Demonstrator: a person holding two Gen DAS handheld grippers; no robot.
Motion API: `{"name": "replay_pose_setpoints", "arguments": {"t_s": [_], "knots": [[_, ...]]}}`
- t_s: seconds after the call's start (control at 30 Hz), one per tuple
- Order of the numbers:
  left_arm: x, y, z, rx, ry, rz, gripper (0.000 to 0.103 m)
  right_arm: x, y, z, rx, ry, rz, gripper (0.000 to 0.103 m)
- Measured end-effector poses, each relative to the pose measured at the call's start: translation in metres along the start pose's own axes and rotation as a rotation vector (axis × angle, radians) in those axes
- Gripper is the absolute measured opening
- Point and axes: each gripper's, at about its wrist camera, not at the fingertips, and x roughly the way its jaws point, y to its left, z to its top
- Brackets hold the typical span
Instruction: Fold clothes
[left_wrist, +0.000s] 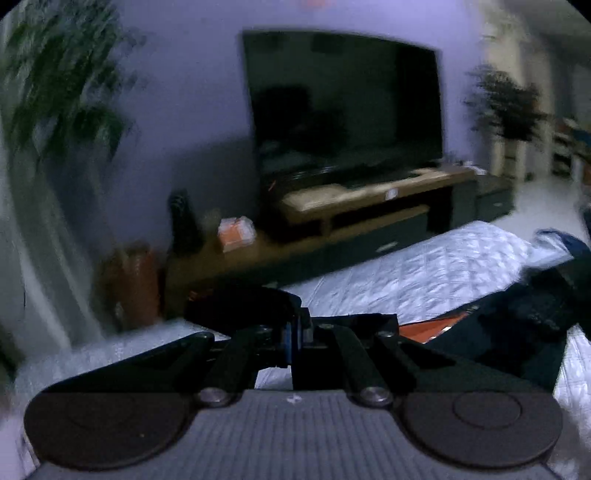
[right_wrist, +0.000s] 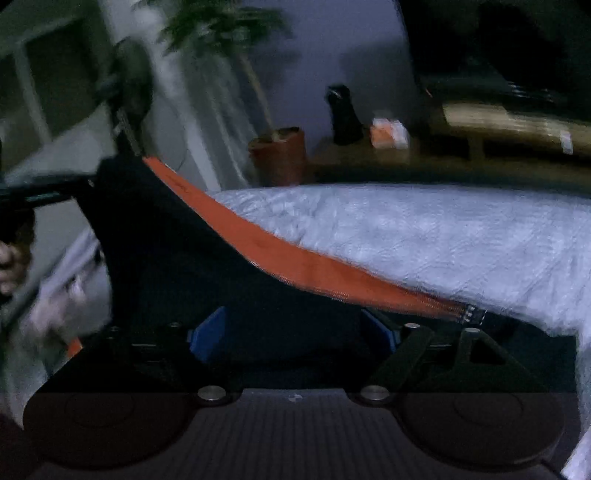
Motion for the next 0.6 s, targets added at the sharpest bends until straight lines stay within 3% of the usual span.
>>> {"name": "replay_pose_setpoints", "arguments": {"t_s": [0.07, 0.17, 0.23, 0.37, 0.47, 0.6], "knots": [[-0.011, -0.014, -0.006, 0.11, -0.051, 0.007, 0.002, 0.007, 0.002, 0.013, -0.119, 0.017, 0.025, 0.087], [-0.022, -0.035, -0.014, 0.289, -0.132, 0.028, 0.002, 0.036, 0.008, 0.024, -0.297, 0.125, 0.083, 0.087], [-0.029, -0.05, -0.023, 0.398, -0.186, 0.043, 0.003, 0.052, 0.002, 0.027, -0.305, 0.173, 0.091, 0.087], [-0.037, -0.077, -0.031, 0.522, -0.265, 0.047, 0.003, 0.084, -0.019, 0.023, -0.237, 0.227, 0.13, 0.089], [-0.039, -0.092, -0.039, 0.594, -0.314, 0.035, 0.003, 0.108, -0.018, 0.015, -0.259, 0.292, 0.09, 0.089], [-0.044, -0.092, -0.04, 0.588, -0.313, 0.005, 0.003, 0.128, -0.01, 0.008, -0.333, 0.32, 0.045, 0.089]]}}
